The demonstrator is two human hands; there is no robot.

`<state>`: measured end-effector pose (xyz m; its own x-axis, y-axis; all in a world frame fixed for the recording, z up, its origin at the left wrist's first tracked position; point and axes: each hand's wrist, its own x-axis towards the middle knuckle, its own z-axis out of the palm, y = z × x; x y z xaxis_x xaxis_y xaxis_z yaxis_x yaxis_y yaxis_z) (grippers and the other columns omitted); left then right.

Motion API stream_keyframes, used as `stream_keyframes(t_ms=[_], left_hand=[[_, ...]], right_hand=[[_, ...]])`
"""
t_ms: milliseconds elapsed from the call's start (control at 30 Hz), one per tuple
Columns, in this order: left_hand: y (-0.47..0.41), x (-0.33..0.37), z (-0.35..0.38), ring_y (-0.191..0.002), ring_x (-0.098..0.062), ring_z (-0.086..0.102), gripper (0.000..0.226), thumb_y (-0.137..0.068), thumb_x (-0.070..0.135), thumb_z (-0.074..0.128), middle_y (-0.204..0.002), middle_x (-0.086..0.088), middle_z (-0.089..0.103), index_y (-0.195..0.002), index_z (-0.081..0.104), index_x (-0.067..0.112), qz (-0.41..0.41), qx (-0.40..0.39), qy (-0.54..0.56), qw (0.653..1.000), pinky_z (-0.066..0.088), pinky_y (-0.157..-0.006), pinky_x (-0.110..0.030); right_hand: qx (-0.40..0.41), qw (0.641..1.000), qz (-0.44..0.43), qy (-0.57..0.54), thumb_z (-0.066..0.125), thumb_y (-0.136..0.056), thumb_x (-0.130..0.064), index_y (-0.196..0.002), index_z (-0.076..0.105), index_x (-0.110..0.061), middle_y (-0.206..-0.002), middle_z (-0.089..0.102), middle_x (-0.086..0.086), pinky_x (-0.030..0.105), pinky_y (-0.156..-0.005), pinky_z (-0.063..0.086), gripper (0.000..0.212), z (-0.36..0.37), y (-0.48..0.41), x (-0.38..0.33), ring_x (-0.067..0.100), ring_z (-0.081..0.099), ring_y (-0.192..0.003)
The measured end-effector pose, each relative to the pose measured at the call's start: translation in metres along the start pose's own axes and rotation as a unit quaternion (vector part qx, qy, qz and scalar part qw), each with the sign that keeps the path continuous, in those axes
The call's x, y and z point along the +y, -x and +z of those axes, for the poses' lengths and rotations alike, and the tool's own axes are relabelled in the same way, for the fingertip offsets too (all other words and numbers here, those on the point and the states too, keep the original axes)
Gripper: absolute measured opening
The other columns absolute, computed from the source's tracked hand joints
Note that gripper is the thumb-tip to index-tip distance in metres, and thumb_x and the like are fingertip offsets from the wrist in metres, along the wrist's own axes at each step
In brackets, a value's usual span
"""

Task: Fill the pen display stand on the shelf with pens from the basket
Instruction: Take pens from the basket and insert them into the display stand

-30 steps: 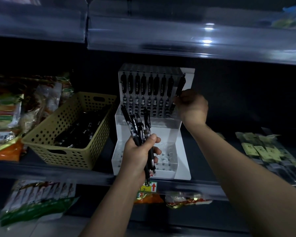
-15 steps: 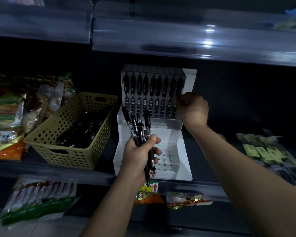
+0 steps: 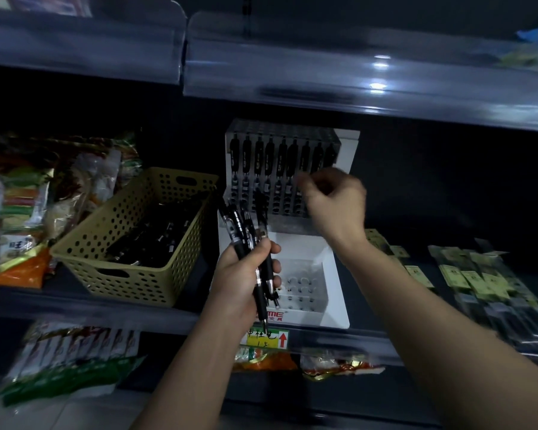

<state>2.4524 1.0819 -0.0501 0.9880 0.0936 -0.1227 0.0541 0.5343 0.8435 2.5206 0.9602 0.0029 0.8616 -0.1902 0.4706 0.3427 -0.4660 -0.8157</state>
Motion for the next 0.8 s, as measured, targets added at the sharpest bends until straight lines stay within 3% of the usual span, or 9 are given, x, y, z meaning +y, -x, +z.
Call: stream_keyframes(t_ms=[100,167,267,367,533,700,800], left_hand=[[0.0,0.004,-0.002,-0.052,-0.014,0.05,0.002,-0.095,0.008,0.052,-0.072,-0.002,0.063,-0.095,0.054,0.009,0.013,0.006,0.002,1.0,0.041,-0.043,-0.024],[0.001,0.006,-0.004,-0.05,-0.014,0.05,0.004,-0.096,0.009,0.051,-0.07,-0.001,0.063,-0.094,0.054,0.011,0.017,0.01,0.004,1.0,0.041,-0.043,-0.023],[0.002,0.01,-0.008,-0.049,-0.014,0.05,0.006,-0.096,0.009,0.05,-0.069,0.0,0.063,-0.093,0.055,0.011,0.026,0.005,-0.002,1.0,0.041,-0.042,-0.024],[0.003,0.013,-0.01,-0.049,-0.014,0.05,0.007,-0.096,0.01,0.05,-0.07,-0.001,0.063,-0.094,0.056,0.01,0.031,-0.002,0.004,1.0,0.041,-0.042,-0.024],[0.001,0.016,-0.017,-0.045,-0.013,0.046,0.007,-0.096,0.013,0.052,-0.07,-0.002,0.058,-0.094,0.056,0.008,0.01,0.012,-0.012,1.0,0.039,-0.039,-0.023],[0.0,0.021,-0.024,-0.042,-0.009,0.04,0.008,-0.096,0.014,0.052,-0.066,0.0,0.056,-0.093,0.057,0.008,0.008,0.002,0.017,1.0,0.034,-0.037,-0.02],[0.0,0.022,-0.028,-0.041,-0.009,0.041,0.01,-0.095,0.015,0.053,-0.066,0.0,0.058,-0.096,0.058,0.006,-0.005,0.005,0.03,1.0,0.034,-0.037,-0.019]], right_hand=[[-0.209,0.977,0.051,0.002,0.071,-0.08,-0.045,-0.073,0.071,-0.019,-0.069,0.068,-0.01,0.027,-0.065,0.05,0.026,0.012,0.011,-0.019,0.007,0.063,-0.07],[-0.267,0.96,0.082,-0.017,0.078,-0.076,-0.034,-0.083,0.071,-0.01,-0.07,0.064,-0.005,0.023,-0.06,0.047,0.026,0.019,0.014,-0.023,0.008,0.059,-0.068],[-0.295,0.945,0.134,-0.05,0.077,-0.079,-0.019,-0.082,0.068,-0.009,-0.065,0.061,-0.005,0.016,-0.045,0.037,0.014,0.021,0.012,-0.026,0.006,0.053,-0.057],[-0.319,0.929,0.171,-0.071,0.075,-0.08,-0.019,-0.076,0.067,-0.017,-0.066,0.065,-0.005,0.021,-0.05,0.037,0.009,0.023,0.011,-0.03,0.009,0.055,-0.061],[-0.215,0.944,0.193,-0.162,0.075,-0.08,-0.018,-0.079,0.064,-0.013,-0.07,0.065,0.002,0.02,-0.046,0.04,0.013,0.03,0.009,-0.03,0.012,0.056,-0.058],[-0.344,0.876,0.251,-0.228,0.068,-0.084,-0.012,-0.088,0.064,-0.002,-0.074,0.065,0.007,0.018,-0.046,0.046,0.011,0.037,0.013,-0.026,0.01,0.058,-0.054],[-0.343,0.871,0.257,-0.242,0.069,-0.082,-0.007,-0.079,0.063,-0.003,-0.07,0.063,0.007,0.016,-0.047,0.05,0.008,0.038,0.011,-0.029,0.009,0.058,-0.052]])
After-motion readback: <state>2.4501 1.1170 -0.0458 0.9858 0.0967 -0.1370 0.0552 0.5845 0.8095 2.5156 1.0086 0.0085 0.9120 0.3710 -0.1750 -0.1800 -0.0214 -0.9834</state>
